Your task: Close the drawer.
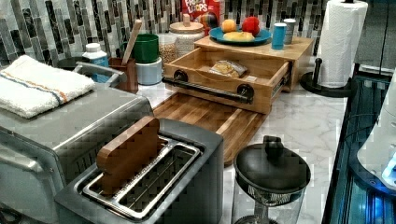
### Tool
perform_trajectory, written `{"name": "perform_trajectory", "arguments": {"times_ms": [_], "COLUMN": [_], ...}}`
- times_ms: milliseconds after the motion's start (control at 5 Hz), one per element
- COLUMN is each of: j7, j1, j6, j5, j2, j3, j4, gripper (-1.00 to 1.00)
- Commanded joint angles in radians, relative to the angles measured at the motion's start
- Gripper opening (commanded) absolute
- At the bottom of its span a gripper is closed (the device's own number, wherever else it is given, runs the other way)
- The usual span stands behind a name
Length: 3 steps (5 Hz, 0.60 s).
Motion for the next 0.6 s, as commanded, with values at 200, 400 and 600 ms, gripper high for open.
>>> {"name": "perform_trajectory", "arguments": {"times_ms": [200, 400, 600], "j7": [-0.330, -0.414, -0.421], "j1": [0.067, 0.067, 0.088], "j6": [-0.131, -0.106, -0.055], "j5": [0.086, 0.104, 0.072], "j2": [0.054, 0.039, 0.029], "j3": [0.080, 0.114, 0.137], "j4": [0.087, 0.035, -0.037], "gripper": [1.00, 1.00, 1.00]}}
